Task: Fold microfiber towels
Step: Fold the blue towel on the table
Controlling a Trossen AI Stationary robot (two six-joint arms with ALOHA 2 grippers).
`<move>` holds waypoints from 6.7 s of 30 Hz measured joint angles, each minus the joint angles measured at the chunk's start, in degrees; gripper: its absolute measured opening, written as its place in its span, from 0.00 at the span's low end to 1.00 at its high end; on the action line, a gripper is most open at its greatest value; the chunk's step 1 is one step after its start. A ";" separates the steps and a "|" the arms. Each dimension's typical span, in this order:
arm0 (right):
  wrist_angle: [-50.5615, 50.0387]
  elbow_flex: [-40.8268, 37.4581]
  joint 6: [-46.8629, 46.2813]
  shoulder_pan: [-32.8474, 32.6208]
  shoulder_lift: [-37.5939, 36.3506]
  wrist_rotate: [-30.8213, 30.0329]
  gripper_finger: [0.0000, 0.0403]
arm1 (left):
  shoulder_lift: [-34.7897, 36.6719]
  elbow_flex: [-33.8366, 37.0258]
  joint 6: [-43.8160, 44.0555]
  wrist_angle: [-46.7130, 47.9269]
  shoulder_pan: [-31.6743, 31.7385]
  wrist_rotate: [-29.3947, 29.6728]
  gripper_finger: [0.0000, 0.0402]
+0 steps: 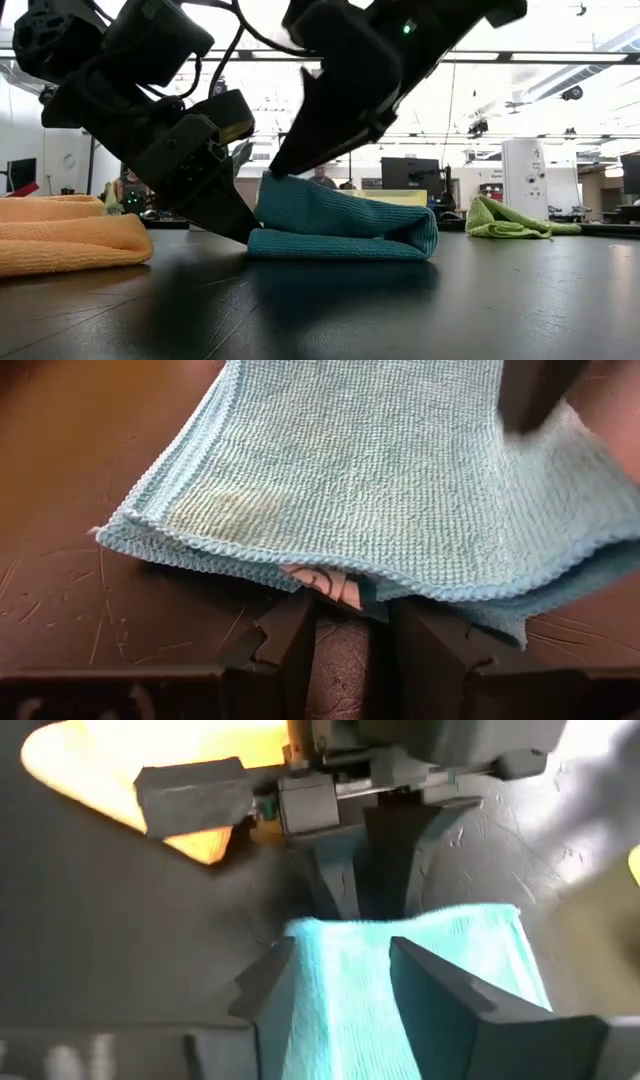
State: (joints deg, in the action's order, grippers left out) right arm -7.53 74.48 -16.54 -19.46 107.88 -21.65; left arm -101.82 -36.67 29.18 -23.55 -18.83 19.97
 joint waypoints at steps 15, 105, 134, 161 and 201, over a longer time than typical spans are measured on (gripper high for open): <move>-8.69 -0.13 11.53 3.02 -5.27 1.55 0.44 | 0.04 0.17 -0.03 -0.09 0.00 -0.03 0.29; -12.33 -3.50 12.22 2.63 -8.12 19.59 0.34 | 0.70 0.26 2.92 -0.15 0.09 -0.17 0.29; -13.19 -8.70 4.66 -5.18 -4.67 -0.35 0.07 | 0.70 0.31 2.96 0.08 0.09 -0.11 0.29; -16.34 -11.80 -5.02 -7.43 -6.75 -5.53 0.02 | 0.76 0.20 3.57 3.08 0.09 0.28 0.29; 20.68 -30.53 5.56 -6.32 -16.42 -9.12 0.04 | -7.07 -16.11 -8.71 3.32 -1.36 -1.94 0.29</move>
State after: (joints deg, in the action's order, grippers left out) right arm 13.15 43.94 -10.98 -25.78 91.45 -30.77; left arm -108.89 -52.78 20.47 -20.23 -20.18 18.03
